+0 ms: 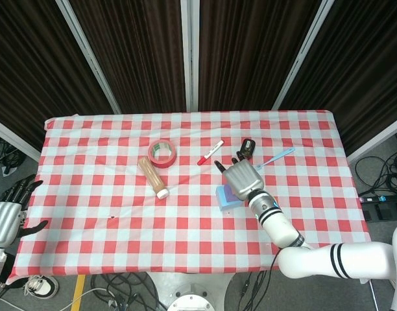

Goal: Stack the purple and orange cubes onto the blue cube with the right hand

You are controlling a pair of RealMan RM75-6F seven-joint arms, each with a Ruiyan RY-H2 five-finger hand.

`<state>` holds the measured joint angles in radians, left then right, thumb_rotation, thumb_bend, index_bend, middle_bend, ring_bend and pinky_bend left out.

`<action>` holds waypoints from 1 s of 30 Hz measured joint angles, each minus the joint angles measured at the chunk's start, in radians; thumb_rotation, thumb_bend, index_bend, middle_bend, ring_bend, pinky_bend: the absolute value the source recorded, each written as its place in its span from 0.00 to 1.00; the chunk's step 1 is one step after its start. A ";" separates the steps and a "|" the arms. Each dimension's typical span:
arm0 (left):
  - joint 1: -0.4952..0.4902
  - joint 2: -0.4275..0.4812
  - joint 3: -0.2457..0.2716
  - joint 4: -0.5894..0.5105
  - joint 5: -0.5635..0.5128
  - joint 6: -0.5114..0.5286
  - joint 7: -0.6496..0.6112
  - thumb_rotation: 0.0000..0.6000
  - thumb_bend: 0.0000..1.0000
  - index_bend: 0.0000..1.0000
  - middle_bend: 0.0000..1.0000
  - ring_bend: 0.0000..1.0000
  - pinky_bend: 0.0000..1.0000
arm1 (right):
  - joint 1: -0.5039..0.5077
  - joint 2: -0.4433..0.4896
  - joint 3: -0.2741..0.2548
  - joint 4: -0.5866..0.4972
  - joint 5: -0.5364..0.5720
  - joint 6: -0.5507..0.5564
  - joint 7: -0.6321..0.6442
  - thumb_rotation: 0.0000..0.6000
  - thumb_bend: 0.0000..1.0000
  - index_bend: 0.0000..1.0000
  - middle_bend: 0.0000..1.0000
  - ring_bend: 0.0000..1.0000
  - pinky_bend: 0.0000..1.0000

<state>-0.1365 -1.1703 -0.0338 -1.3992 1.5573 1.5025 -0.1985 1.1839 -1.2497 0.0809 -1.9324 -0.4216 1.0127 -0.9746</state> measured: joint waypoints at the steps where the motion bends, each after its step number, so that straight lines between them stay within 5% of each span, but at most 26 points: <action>1: 0.000 0.000 0.000 0.000 0.000 0.000 -0.001 1.00 0.17 0.20 0.18 0.13 0.24 | 0.001 -0.001 -0.001 0.001 0.000 -0.001 0.003 1.00 0.15 0.00 0.50 0.18 0.10; 14: 0.001 0.001 0.000 0.001 0.001 0.003 -0.003 1.00 0.17 0.20 0.18 0.13 0.24 | 0.025 -0.014 -0.021 0.015 0.009 -0.004 0.028 1.00 0.15 0.00 0.49 0.18 0.10; 30: 0.001 0.004 -0.001 0.001 0.003 0.006 -0.007 1.00 0.17 0.20 0.18 0.13 0.24 | 0.031 0.028 -0.006 -0.024 -0.020 -0.022 0.101 1.00 0.05 0.00 0.24 0.03 0.08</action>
<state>-0.1351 -1.1665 -0.0346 -1.3980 1.5605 1.5090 -0.2059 1.2152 -1.2217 0.0748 -1.9566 -0.4420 0.9909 -0.8737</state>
